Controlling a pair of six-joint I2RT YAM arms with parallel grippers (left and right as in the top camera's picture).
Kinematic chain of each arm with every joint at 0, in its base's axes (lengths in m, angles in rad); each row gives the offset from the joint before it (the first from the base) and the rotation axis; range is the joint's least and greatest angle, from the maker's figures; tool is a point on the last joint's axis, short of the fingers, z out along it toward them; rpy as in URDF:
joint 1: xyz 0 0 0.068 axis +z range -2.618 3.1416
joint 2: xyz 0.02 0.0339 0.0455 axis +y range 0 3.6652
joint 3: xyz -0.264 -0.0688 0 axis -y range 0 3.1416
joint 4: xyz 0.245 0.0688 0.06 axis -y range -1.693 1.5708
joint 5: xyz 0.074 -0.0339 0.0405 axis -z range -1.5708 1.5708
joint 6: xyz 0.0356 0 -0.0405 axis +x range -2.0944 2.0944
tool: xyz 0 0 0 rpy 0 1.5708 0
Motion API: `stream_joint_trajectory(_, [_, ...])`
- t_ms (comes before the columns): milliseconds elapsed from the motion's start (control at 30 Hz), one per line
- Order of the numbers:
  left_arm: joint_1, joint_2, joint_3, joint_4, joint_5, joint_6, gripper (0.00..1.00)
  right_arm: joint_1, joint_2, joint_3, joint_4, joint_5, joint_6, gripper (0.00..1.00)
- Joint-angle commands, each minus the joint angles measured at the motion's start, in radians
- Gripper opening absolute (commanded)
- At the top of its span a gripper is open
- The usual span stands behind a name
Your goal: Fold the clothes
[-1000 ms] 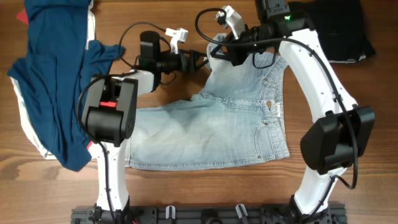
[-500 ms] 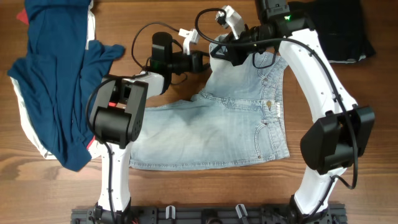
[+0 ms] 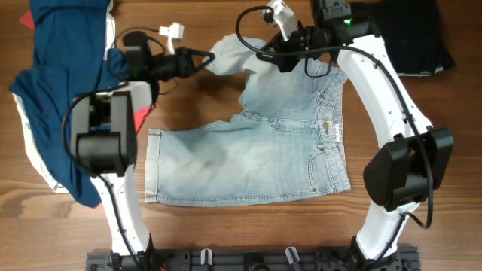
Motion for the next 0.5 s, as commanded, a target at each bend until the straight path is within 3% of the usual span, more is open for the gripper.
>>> stream_joint_trajectory(0, [0.035, -0.106, 0.006, -0.076, 0.037, 0.032, 0.04, -0.005, 0.007, 0.008, 0.027, 0.074, 0.040, 0.04])
stream_joint_trajectory(100, [0.057, -0.154, 0.006, -0.286, -0.053, 0.181, 0.04, -0.005, 0.018, 0.008, 0.045, 0.079, 0.042, 0.05])
stream_joint_trajectory(267, [0.071, -0.262, 0.006, -0.750, -0.476, 0.448, 0.04, -0.005, 0.057, 0.008, 0.064, 0.078, 0.065, 0.05])
stream_joint_trajectory(400, [0.062, -0.333, 0.006, -0.978, -0.832, 0.449, 0.04, -0.005, 0.100, 0.008, 0.091, 0.084, 0.089, 0.05])
stream_joint_trajectory(467, [0.061, -0.358, 0.006, -1.043, -0.954, 0.412, 0.04, -0.005, 0.113, 0.008, 0.116, 0.091, 0.110, 0.11])
